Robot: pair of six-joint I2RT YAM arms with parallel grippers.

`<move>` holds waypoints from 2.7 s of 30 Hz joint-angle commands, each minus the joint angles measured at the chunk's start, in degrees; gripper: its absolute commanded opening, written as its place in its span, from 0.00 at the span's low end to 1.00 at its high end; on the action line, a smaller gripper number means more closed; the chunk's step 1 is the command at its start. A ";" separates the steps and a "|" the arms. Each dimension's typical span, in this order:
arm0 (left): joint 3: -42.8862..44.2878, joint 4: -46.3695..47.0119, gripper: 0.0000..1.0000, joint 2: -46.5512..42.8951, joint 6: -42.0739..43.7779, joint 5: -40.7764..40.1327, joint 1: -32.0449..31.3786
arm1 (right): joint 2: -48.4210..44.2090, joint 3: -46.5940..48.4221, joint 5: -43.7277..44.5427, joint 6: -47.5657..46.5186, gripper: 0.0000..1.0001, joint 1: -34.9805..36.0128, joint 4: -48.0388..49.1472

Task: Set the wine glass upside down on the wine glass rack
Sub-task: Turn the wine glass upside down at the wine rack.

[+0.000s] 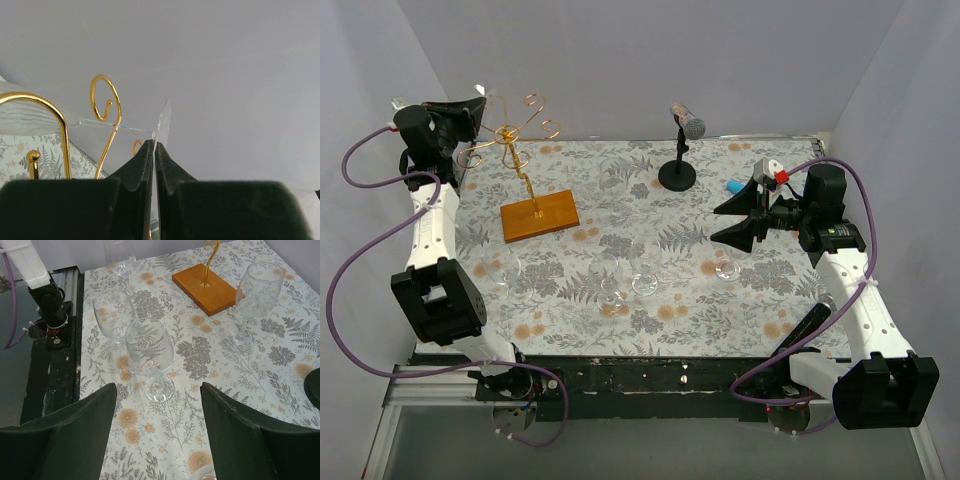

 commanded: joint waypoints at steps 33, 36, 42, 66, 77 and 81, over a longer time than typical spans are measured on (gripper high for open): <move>13.81 -2.19 0.00 9.25 -6.46 -4.54 -2.23 | -0.09 -0.94 -0.67 -0.78 0.76 -0.18 1.00; 13.11 -2.28 0.00 8.63 -6.37 -4.71 -1.61 | -0.09 -1.11 -0.67 -0.78 0.76 -0.18 0.91; 11.00 -2.28 0.00 6.52 -5.76 -5.42 -0.47 | -0.18 -1.20 -0.59 -0.69 0.76 -0.18 1.27; 5.72 -4.31 0.12 2.39 -4.62 -5.16 0.85 | -0.53 -1.38 -0.50 -0.60 0.76 -0.18 1.70; 3.53 -3.69 0.25 0.46 -4.70 -5.24 0.94 | -0.71 -1.47 -0.50 -0.60 0.76 -0.18 1.97; 3.35 -3.95 0.31 -0.42 -4.53 -5.68 1.02 | -0.71 -1.55 -0.32 -0.60 0.76 -0.18 2.06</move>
